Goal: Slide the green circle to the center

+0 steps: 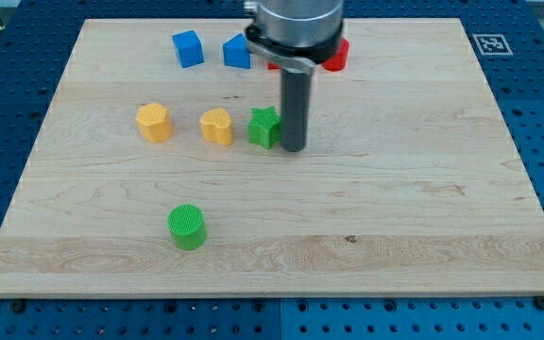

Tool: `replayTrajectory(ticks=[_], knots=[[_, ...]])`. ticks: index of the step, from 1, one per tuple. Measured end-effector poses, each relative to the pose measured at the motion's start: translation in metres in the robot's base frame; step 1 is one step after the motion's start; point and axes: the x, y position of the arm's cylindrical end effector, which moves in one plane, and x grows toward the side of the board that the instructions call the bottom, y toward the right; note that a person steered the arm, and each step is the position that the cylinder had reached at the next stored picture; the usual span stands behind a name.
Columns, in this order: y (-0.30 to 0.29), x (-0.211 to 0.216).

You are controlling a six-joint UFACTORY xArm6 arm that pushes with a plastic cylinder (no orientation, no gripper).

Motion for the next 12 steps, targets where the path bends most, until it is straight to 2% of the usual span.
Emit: replayTrajectory(ticks=[1, 2, 4, 5, 6, 7, 9, 11, 12], knots=[[0.046, 0.038], [0.005, 0.052], [-0.154, 0.05], [-0.197, 0.074], [-0.189, 0.128], [-0.155, 0.129], [-0.079, 0.116], [-0.075, 0.071], [-0.041, 0.072]])
